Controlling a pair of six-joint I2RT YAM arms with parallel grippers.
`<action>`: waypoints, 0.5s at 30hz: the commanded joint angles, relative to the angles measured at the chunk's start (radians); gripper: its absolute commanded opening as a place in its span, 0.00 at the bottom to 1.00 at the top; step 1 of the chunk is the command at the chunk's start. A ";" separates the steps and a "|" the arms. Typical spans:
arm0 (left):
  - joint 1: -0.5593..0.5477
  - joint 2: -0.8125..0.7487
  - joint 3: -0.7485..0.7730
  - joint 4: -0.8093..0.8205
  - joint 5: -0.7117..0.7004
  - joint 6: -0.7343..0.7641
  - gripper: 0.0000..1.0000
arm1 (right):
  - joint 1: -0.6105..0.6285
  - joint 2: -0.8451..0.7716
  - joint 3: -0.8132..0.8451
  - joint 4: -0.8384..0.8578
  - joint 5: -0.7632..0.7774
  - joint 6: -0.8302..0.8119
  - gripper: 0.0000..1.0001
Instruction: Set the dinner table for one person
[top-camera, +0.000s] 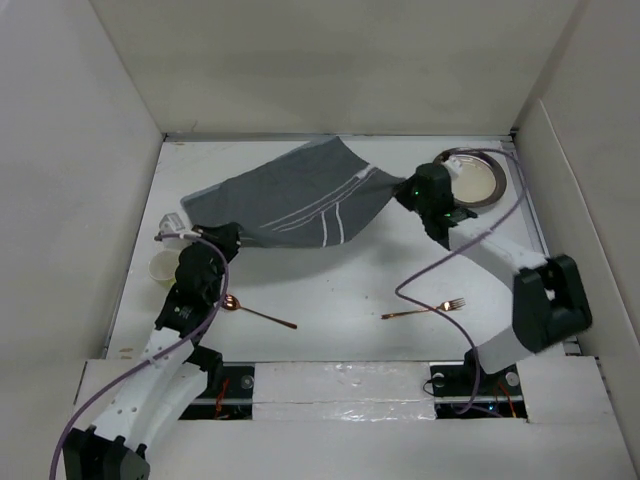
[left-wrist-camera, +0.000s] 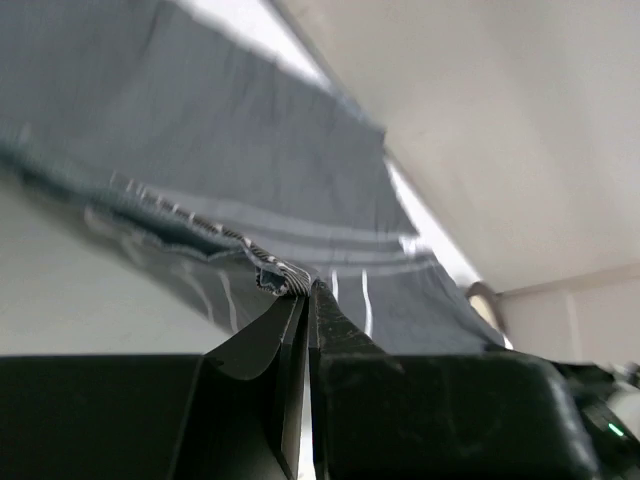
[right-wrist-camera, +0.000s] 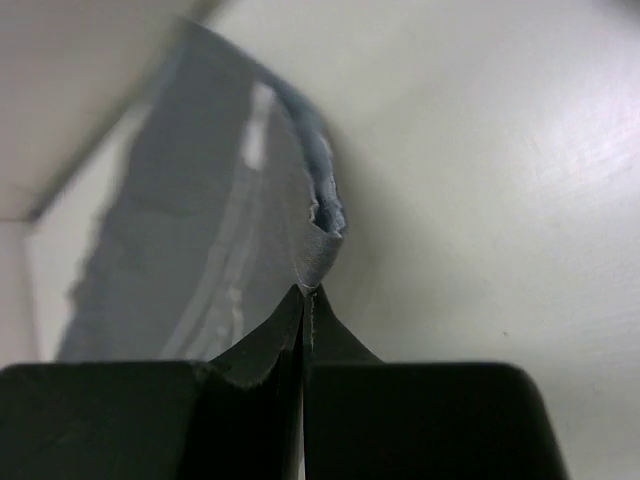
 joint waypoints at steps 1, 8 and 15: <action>0.003 0.048 0.203 0.116 0.024 0.000 0.00 | 0.013 -0.278 0.066 -0.001 0.117 -0.209 0.00; 0.003 0.063 0.469 0.050 0.093 0.078 0.00 | 0.001 -0.709 0.134 -0.243 0.128 -0.335 0.00; 0.003 0.091 0.576 0.013 0.138 0.120 0.00 | -0.009 -0.837 0.281 -0.394 0.070 -0.400 0.00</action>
